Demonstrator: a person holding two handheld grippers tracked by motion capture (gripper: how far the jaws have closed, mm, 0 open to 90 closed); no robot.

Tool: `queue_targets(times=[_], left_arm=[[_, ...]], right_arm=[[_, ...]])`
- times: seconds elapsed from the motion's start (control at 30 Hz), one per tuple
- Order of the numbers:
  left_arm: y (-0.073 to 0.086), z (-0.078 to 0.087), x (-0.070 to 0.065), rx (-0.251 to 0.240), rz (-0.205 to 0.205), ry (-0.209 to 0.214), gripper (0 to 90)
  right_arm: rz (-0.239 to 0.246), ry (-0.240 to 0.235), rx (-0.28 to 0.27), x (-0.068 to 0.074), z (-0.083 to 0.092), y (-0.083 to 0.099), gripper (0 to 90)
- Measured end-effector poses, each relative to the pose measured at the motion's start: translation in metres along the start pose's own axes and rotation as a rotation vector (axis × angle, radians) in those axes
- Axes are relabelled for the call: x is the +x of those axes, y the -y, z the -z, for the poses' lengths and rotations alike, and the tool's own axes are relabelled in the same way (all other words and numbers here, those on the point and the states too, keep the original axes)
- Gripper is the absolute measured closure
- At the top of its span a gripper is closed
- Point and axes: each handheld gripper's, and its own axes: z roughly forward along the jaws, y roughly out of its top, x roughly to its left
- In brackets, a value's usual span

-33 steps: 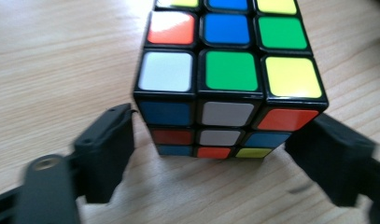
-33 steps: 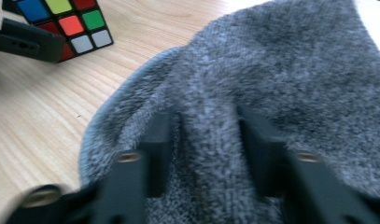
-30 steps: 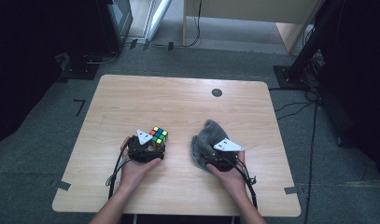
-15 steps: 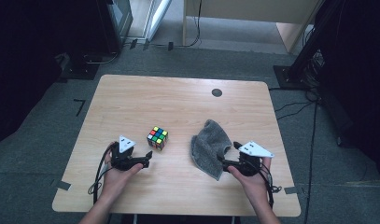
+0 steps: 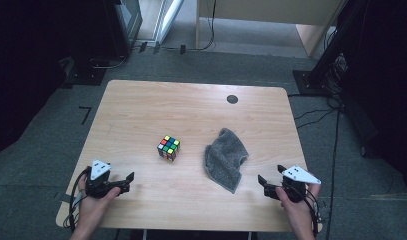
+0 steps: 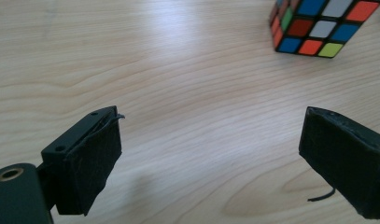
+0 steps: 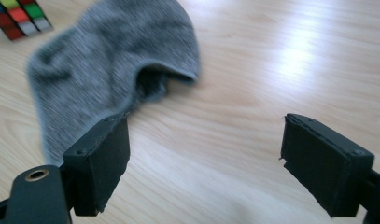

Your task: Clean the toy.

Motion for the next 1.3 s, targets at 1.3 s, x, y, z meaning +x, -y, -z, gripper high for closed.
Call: queue_targets(times=[1.3], left_arm=[[0.034,0.011,0.036,0.127,0.034,-0.155,6.2]], right_arm=[[-0.092,0.155,0.173,-0.049,0.013,0.051,4.3]])
